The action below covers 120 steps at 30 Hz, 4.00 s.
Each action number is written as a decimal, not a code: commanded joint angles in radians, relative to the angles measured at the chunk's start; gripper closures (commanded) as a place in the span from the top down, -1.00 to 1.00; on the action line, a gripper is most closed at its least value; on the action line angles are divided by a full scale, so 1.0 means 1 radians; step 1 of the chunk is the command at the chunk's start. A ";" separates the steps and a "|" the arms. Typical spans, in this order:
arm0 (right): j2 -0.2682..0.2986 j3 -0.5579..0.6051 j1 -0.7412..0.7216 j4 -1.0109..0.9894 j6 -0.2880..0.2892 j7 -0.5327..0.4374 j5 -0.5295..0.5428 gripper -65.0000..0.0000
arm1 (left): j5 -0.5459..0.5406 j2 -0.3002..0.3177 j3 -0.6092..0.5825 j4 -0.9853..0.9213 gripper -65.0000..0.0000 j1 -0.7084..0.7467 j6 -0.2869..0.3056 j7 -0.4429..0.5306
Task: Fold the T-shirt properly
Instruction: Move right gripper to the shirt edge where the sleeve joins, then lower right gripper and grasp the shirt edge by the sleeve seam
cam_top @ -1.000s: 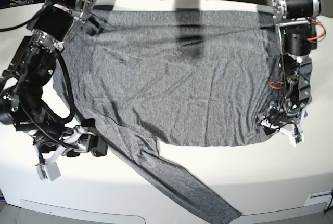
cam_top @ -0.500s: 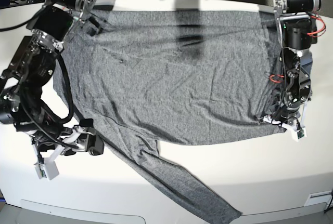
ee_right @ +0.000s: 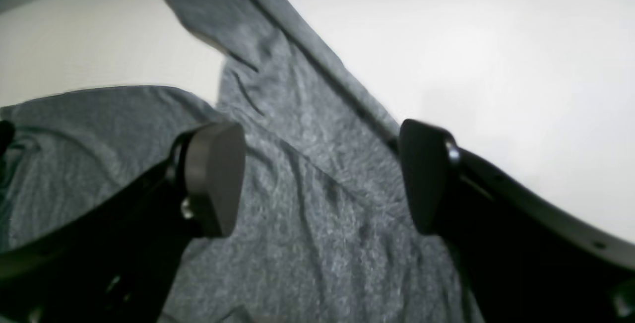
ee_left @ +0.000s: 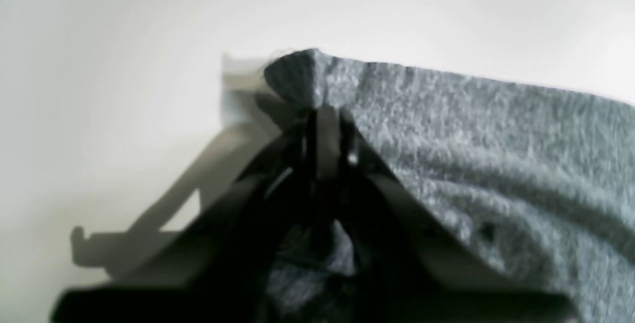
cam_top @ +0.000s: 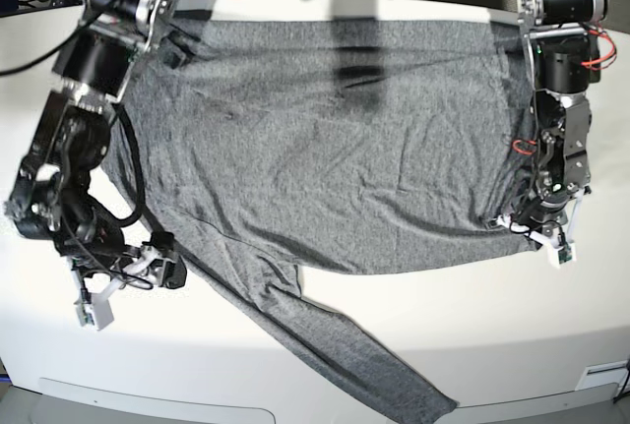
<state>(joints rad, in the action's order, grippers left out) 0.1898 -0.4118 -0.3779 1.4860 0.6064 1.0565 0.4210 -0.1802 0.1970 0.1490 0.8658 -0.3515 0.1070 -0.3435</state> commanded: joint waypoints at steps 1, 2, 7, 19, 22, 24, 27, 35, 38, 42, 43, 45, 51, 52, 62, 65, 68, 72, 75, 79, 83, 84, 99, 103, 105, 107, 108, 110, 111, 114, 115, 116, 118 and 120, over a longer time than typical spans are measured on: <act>0.024 0.000 -0.059 -0.026 0.004 -0.034 0.024 0.46 | -0.003 0.005 0.000 0.011 -1.00 -0.019 0.022 -0.007; 0.032 0.000 -0.082 -0.074 0.006 -0.037 0.023 0.46 | -0.003 0.006 0.000 0.011 -1.00 -0.019 0.029 -0.007; 0.055 0.005 -0.182 -0.291 0.034 -0.152 -0.074 0.46 | -0.003 0.006 0.000 0.011 -1.00 -0.019 0.029 -0.007; 0.057 0.406 -0.298 -0.627 0.015 -0.501 -0.477 0.46 | -0.003 0.006 0.000 0.011 -1.00 -0.019 0.029 -0.030; 0.057 0.496 -0.298 -0.655 -0.076 -0.526 -0.537 0.44 | -0.003 0.006 0.000 0.011 -1.00 -0.019 0.029 -0.030; 0.057 0.522 -0.298 -0.674 -0.148 -0.530 -0.562 0.40 | -0.003 0.006 0.000 0.011 -1.00 -0.019 0.029 -0.030; 0.058 0.518 -0.298 -0.698 -0.214 -0.544 -0.572 0.35 | -0.003 0.006 0.000 0.011 -1.00 -0.019 0.029 -0.030; 0.057 0.414 -0.288 -0.701 -0.248 -0.520 -0.514 0.35 | -0.003 0.006 0.000 0.011 -1.00 -0.019 0.029 -0.029; 0.057 0.386 -0.272 -0.702 -0.247 -0.503 -0.488 0.35 | -0.003 0.005 0.000 0.011 -1.00 -0.019 0.029 -0.029; 0.057 0.372 -0.236 -0.701 -0.247 -0.515 -0.488 0.35 | -0.003 0.006 0.000 0.011 -1.00 -0.019 0.029 -0.029; 0.057 0.372 -0.227 -0.702 -0.247 -0.518 -0.488 0.35 | -0.003 0.006 0.000 0.011 -1.00 -0.019 0.029 -0.029; 0.057 0.372 -0.212 -0.701 -0.247 -0.518 -0.488 0.30 | -0.003 0.006 0.000 0.011 -1.00 -0.019 0.029 -0.029; 0.058 0.372 -0.199 -0.701 -0.248 -0.519 -0.488 -0.49 | -0.003 0.006 0.000 0.011 -1.00 -0.019 0.029 -0.029; 0.058 0.372 -0.202 -0.701 -0.249 -0.521 -0.488 -0.52 | -0.003 0.006 0.000 0.011 -1.00 -0.019 0.029 -0.029; 0.067 0.372 -0.209 -0.701 -0.248 -0.563 -0.489 -0.52 | -0.003 0.006 0.000 0.011 -1.00 -0.040 0.029 -0.022; 0.080 0.372 -0.209 -0.701 -0.248 -0.573 -0.488 -0.52 | -0.003 0.006 0.000 0.011 -1.00 -0.051 0.029 -0.023; 0.095 0.372 -0.209 -0.701 -0.248 -0.583 -0.479 -0.52 | -0.003 0.006 0.000 0.011 -1.00 -0.053 0.029 -0.022; 0.110 0.372 -0.209 -0.701 -0.248 -0.577 -0.426 -0.61 | -0.003 0.006 0.000 0.011 -1.00 -0.053 0.029 -0.022; 0.109 0.372 -0.209 -0.701 -0.248 -0.558 -0.415 -1.00 | -0.003 0.006 0.000 0.011 -1.00 -0.053 0.029 -0.022; 0.109 0.372 -0.209 -0.701 -0.248 -0.550 -0.413 -1.00 | -0.003 0.012 0.000 0.011 -1.00 -0.054 0.038 -0.031; 0.109 0.372 -0.209 -0.701 -0.247 -0.550 -0.414 -1.00 | -0.004 0.040 0.000 0.014 -1.00 -0.054 0.136 -0.037; 0.109 0.372 -0.209 -0.701 -0.247 -0.551 -0.414 -1.00 | -0.004 0.048 0.000 0.018 -1.00 -0.054 0.136 -0.037; 0.109 0.372 -0.217 -0.695 -0.248 -0.585 -0.401 -0.30 | -0.034 0.086 0.000 0.028 -1.00 -0.056 0.136 -0.037; 0.107 0.372 -0.217 -0.724 -0.248 -0.586 -0.348 -0.30 | -0.033 0.086 0.000 0.028 -1.00 -0.056 0.136 -0.037; 0.106 0.372 -0.218 -0.763 -0.248 -0.594 -0.338 -0.30 | -0.033 0.086 0.000 0.028 -1.00 -0.056 0.136 -0.037; 0.107 0.372 -0.217 -0.807 -0.249 -0.619 -0.340 -0.30 | -0.033 0.086 0.000 0.028 -1.00 -0.056 0.136 -0.037; 0.107 0.372 -0.217 -0.824 -0.253 -0.628 -0.339 -0.30 | -0.033 0.086 0.000 0.028 -1.00 -0.056 0.136 -0.037; 0.106 0.372 -0.217 -0.838 -0.253 -0.633 -0.338 -0.30 | -0.033 0.086 0.000 0.028 -1.00 -0.056 0.136 -0.037; 0.106 0.372 -0.217 -0.838 -0.253 -0.632 -0.338 -0.30 | -0.033 0.086 0.000 0.028 -1.00 -0.056 0.136 -0.037; 0.107 0.372 -0.218 -0.831 -0.253 -0.630 -0.338 -0.53 | -0.033 0.086 0.000 0.028 -1.00 -0.056 0.136 -0.037; 0.106 0.372 -0.217 -0.826 -0.252 -0.629 -0.338 -0.69 | -0.033 0.086 0.000 0.028 -1.00 -0.056 0.136 -0.037; 0.107 0.372 -0.218 -0.818 -0.252 -0.622 -0.338 -0.87 | -0.033 0.086 0.000 0.028 -1.00 -0.056 0.136 -0.037; 0.107 0.372 -0.217 -0.794 -0.252 -0.610 -0.338 -1.00 | -0.034 0.086 0.000 0.028 -1.00 -0.056 0.135 -0.037; 0.107 0.372 -0.217 -0.764 -0.250 -0.605 -0.338 -1.00 | -0.034 0.086 0.000 0.033 -1.00 -0.056 0.135 -0.033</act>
<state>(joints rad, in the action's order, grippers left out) 0.2852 -0.0387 -0.5613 0.7025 0.3588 0.4721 0.0811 -0.2058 0.2687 0.1478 0.8749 -0.3767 0.2398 -0.4023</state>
